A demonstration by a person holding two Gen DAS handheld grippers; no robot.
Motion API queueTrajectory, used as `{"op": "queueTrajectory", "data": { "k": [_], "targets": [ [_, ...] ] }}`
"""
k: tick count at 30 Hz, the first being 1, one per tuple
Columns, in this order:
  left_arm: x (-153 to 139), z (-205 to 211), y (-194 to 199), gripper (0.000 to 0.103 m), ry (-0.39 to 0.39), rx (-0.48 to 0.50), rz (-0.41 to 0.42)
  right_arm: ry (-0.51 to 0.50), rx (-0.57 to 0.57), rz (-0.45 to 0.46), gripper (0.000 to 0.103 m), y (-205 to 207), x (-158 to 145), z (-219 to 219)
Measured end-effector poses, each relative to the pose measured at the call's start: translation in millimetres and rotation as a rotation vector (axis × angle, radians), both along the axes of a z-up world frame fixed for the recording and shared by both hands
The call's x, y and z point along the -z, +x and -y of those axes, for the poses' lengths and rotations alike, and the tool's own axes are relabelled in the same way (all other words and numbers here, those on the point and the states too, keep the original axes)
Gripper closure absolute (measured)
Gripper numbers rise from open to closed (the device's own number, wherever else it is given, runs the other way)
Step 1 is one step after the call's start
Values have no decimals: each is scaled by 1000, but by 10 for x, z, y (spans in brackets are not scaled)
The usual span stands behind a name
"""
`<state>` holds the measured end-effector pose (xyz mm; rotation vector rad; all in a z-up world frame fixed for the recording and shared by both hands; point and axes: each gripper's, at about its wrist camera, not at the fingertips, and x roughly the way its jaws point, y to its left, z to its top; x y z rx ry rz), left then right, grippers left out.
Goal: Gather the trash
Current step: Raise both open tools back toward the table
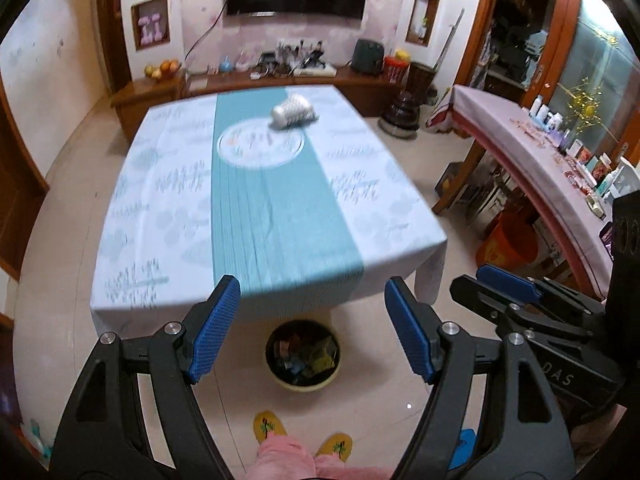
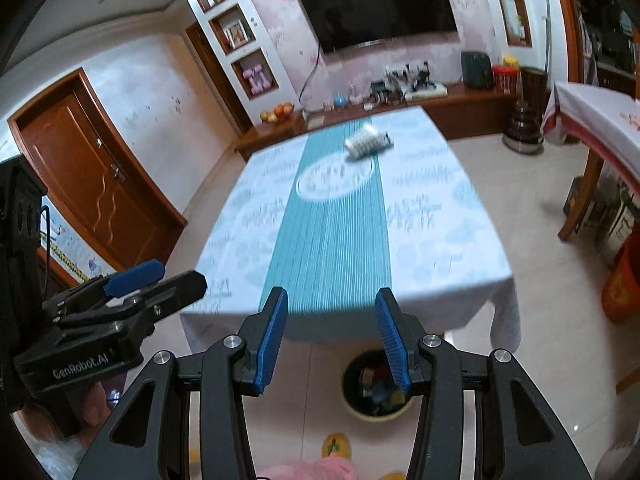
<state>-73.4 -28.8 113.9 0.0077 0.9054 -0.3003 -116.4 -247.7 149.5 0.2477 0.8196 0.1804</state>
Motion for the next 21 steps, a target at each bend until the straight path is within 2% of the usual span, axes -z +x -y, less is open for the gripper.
{"op": "queueTrajectory", "data": {
  "k": [7, 12, 16, 21],
  "targets": [
    [-433, 136, 303, 31, -13, 14, 35, -40, 24, 45, 57, 405, -405, 121],
    [-677, 174, 717, 31, 2, 25, 53, -39, 80, 60, 57, 839, -517, 274],
    [-777, 147, 1244, 31, -11, 38, 44, -68, 127, 71, 57, 1279, -584, 370],
    [-829, 140, 2054, 31, -3, 75, 61, -78, 216, 73, 57, 2048, -562, 504]
  ]
}}
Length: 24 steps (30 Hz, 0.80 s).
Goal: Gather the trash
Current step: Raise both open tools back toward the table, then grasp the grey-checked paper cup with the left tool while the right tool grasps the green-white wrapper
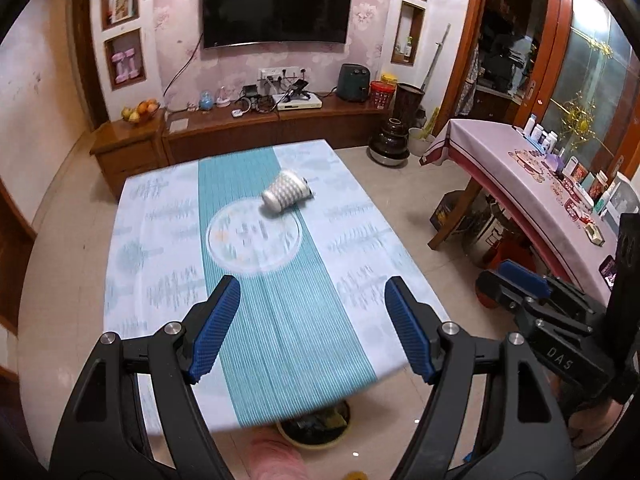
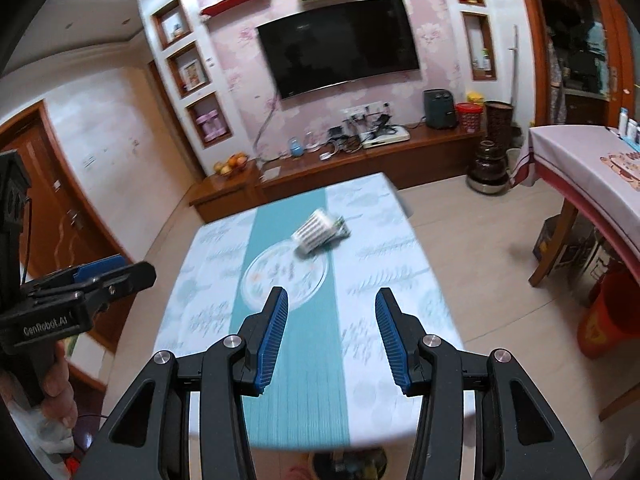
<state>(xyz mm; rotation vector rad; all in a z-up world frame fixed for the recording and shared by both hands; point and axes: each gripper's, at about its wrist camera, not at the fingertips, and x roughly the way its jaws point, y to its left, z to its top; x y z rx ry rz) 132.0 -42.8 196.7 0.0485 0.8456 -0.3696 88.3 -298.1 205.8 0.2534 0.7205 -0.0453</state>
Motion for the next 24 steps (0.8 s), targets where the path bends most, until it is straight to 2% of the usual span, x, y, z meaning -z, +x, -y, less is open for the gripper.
{"op": "queueTrajectory", "data": {
  "k": [6, 12, 16, 20, 24],
  "targets": [
    [111, 125, 1128, 31, 61, 144, -3, 25, 106, -32, 57, 1066, 190, 145],
    [369, 403, 2174, 31, 130, 297, -13, 41, 202, -82, 57, 2047, 575, 259],
    [690, 605, 2853, 31, 147, 372, -75, 58, 247, -128, 57, 2615, 935, 333],
    [1132, 715, 3482, 31, 133, 404, -162, 94, 271, -164, 57, 2995, 1379, 391],
    [1562, 750, 3872, 31, 121, 406, -234, 129, 286, -207, 57, 3277, 1824, 399]
  ]
}}
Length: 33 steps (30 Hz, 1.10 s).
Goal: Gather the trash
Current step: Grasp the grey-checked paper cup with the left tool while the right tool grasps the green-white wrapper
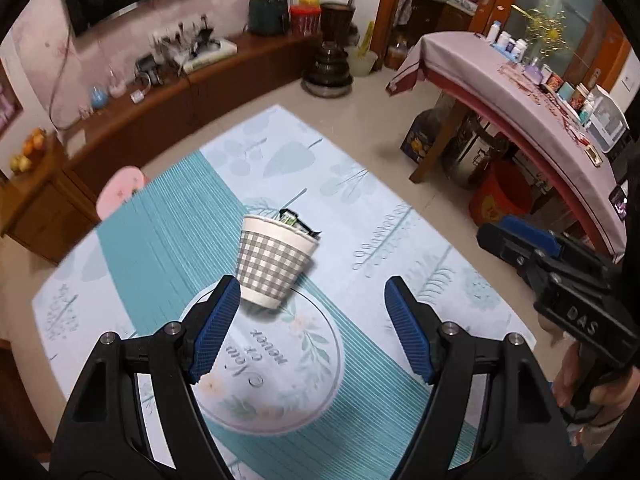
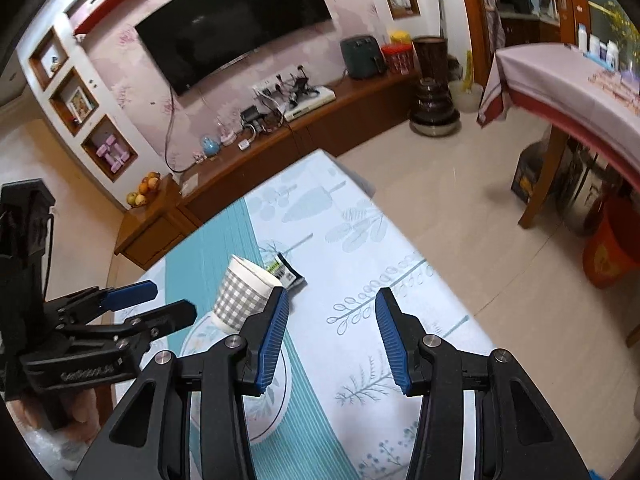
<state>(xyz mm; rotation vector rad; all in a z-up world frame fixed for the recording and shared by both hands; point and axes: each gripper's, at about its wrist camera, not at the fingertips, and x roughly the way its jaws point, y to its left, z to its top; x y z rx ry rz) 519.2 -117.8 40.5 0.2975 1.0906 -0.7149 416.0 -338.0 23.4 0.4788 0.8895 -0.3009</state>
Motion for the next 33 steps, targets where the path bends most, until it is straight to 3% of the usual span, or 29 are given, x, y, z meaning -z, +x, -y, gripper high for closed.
{"op": "queueTrajectory", "data": {
  "k": [8, 14, 25, 33],
  "targets": [
    [901, 80, 471, 31, 41, -18, -107, 78, 33, -37, 57, 233, 676, -30],
    [1305, 143, 674, 31, 35, -36, -148, 113, 48, -51, 57, 302, 952, -55],
    [1706, 279, 933, 31, 8, -56, -249, 145, 55, -68, 57, 410, 1305, -56],
    [1793, 195, 908, 42, -66, -84, -302, 171, 42, -70, 57, 487, 1392, -64]
  ]
}}
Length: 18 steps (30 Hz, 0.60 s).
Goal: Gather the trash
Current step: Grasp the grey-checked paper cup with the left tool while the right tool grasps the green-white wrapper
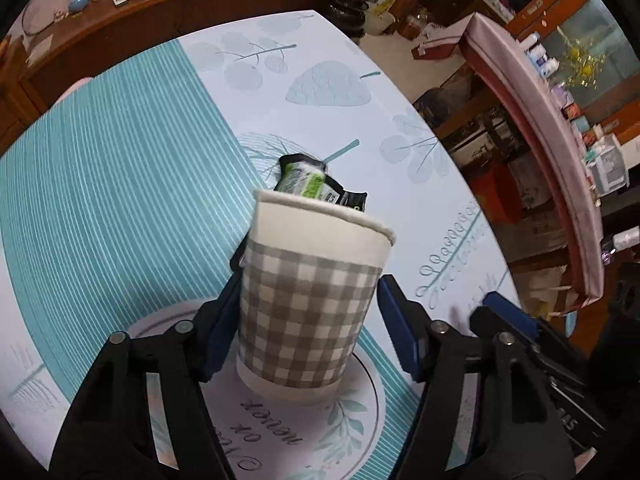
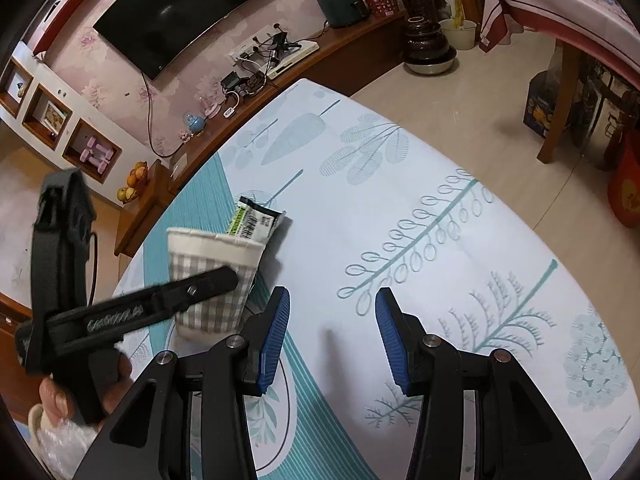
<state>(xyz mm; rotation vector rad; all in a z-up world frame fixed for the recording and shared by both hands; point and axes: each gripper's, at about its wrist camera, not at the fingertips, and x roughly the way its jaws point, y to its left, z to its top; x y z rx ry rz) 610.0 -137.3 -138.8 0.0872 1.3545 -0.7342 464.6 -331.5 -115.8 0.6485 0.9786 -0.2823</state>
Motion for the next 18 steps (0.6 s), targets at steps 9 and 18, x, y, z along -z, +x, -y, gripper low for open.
{"op": "queueTrajectory", "data": {
  "k": [9, 18],
  "targets": [
    [-131, -534, -217, 49, -77, -94, -5, 55, -62, 5, 57, 506, 172, -234],
    [-443, -1264, -208, 49, -73, -301, 149, 44, -43, -30, 57, 1096, 357, -530]
  ]
}}
